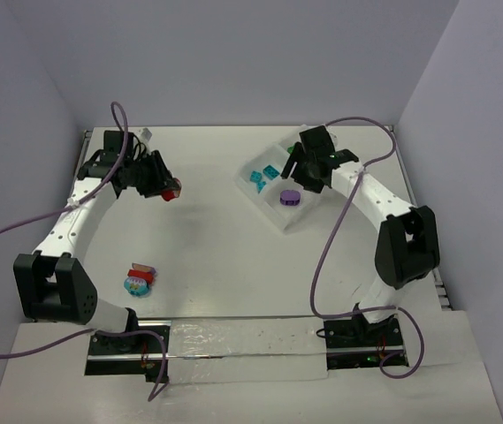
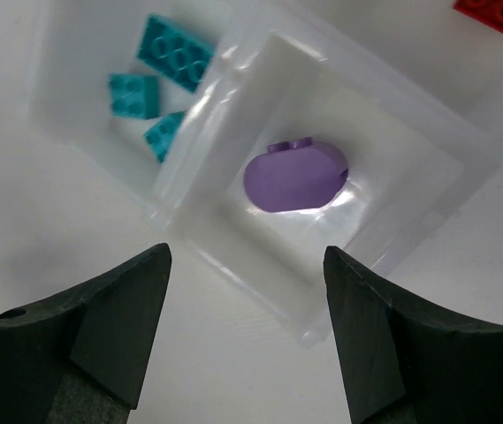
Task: Sort the legos into containers by color
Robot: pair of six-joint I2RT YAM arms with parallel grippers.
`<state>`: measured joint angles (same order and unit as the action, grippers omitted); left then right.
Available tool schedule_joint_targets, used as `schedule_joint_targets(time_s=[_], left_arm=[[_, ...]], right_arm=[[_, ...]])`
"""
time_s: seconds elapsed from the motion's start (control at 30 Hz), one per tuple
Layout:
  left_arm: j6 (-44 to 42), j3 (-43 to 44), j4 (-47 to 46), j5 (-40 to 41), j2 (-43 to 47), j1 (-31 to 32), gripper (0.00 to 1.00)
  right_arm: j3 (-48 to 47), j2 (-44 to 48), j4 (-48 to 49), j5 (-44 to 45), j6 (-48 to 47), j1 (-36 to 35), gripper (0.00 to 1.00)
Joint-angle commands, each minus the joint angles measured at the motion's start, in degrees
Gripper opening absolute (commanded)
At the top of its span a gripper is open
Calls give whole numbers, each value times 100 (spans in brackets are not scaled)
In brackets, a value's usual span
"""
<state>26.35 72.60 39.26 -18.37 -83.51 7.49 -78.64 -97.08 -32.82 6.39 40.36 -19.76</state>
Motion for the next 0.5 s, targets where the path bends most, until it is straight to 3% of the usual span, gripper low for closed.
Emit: schedule_joint_targets(time_s=[0.0, 0.27, 0.47], left_arm=[[146, 520, 75, -1335, 261, 130, 0], [618, -44, -1100, -2779, 921, 313, 0], [1169, -350, -2099, -3670, 1395, 332, 0]], right_arm=[[17, 1052, 557, -735, -767, -347, 77], [839, 2597, 690, -1701, -1499, -944, 77], [1638, 3404, 1423, -2340, -2000, -1325, 77]])
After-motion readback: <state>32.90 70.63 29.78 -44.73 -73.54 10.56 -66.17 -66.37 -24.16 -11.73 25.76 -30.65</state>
